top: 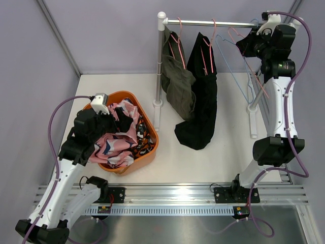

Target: Remove the shorts from the hanger

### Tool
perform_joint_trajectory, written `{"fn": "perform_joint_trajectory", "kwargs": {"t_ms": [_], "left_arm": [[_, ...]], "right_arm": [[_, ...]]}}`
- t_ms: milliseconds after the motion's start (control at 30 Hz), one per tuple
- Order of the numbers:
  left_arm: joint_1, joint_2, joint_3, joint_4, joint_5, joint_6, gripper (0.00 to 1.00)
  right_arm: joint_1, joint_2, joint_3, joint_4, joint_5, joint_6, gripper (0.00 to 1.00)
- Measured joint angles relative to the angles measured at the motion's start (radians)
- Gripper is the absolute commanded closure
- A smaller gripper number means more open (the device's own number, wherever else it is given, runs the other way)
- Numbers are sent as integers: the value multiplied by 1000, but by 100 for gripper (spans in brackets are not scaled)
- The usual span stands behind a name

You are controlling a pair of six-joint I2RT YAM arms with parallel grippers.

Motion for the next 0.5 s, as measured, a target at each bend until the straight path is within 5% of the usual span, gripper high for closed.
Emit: {"fn": "perform_joint_trajectory", "kwargs": {"t_ms": [233,500], "left_arm": [[0,2,0,0,0,0,1],[0,6,0,0,0,0,1]], "right_arm": [[0,-30,-45,12,5,24,70],[7,-76,-105,7,35,29,53]]}}
